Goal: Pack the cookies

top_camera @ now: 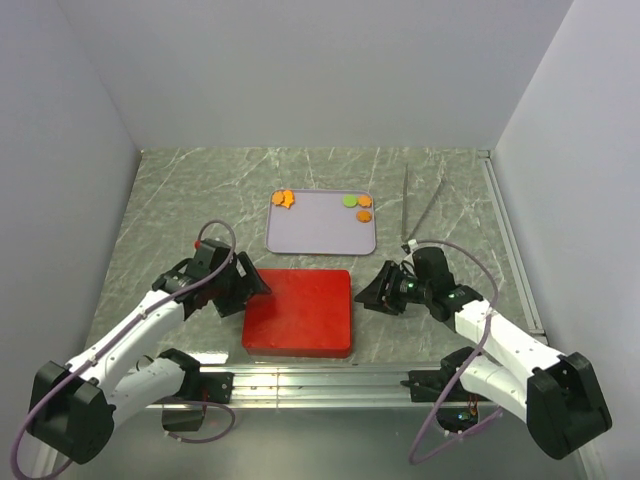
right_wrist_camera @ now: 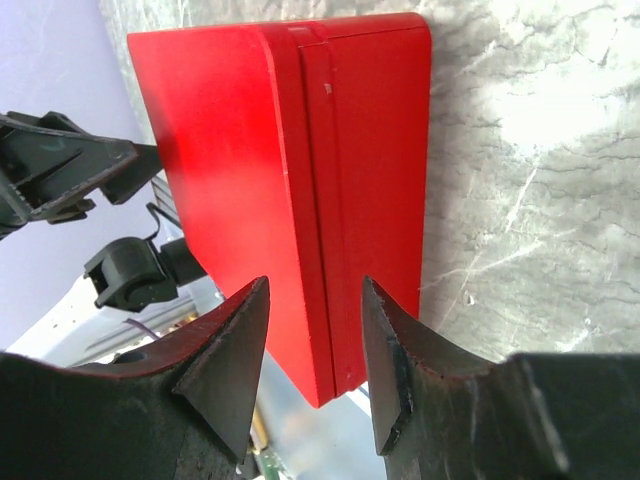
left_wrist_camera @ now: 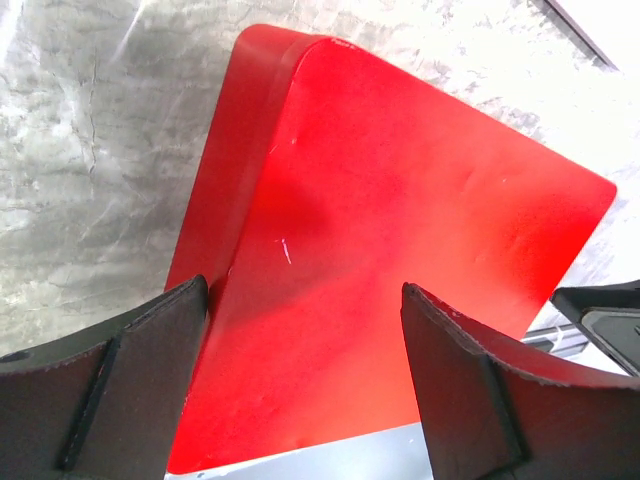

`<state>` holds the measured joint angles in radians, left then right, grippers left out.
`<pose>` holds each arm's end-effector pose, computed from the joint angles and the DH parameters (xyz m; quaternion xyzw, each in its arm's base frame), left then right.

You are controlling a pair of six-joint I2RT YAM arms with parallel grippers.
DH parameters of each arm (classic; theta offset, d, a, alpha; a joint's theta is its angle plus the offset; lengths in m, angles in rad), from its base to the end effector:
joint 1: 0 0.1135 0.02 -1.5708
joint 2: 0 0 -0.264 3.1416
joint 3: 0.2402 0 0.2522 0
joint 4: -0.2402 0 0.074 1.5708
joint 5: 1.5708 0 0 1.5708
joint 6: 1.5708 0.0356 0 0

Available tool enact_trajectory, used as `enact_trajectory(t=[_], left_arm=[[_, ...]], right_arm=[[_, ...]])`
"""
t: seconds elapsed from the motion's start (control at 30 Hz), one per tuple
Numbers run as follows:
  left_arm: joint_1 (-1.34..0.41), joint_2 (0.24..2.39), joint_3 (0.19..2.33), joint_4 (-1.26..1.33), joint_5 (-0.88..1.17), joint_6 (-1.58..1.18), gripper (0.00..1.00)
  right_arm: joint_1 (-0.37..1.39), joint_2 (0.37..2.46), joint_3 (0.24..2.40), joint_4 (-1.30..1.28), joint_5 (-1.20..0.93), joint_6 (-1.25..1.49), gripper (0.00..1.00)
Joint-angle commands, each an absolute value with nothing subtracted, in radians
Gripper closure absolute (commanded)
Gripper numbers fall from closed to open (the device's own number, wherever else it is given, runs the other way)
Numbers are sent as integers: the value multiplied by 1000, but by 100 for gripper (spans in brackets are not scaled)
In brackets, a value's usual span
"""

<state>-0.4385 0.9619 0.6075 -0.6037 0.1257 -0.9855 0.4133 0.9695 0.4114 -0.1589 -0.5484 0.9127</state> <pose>0.1633 -0.0815 0.2119 -0.2388 0.9213 -0.2420 0.1887 0.1655 0.0929 0.1838 0.1079 0.8768 0.4396 0.1624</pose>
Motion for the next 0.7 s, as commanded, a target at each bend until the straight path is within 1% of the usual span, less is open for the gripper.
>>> enact_trajectory(t=[0.0, 0.23, 0.67], left_arm=[[-456, 988, 667, -609, 95, -943, 16], [-500, 1028, 712, -637, 65, -936, 17], [-618, 1114, 833, -715, -34, -950, 17]], right_arm=[[394, 992, 385, -26, -594, 954, 50], [393, 1048, 367, 72, -635, 992, 48], [391, 1043, 382, 54, -627, 968, 46]])
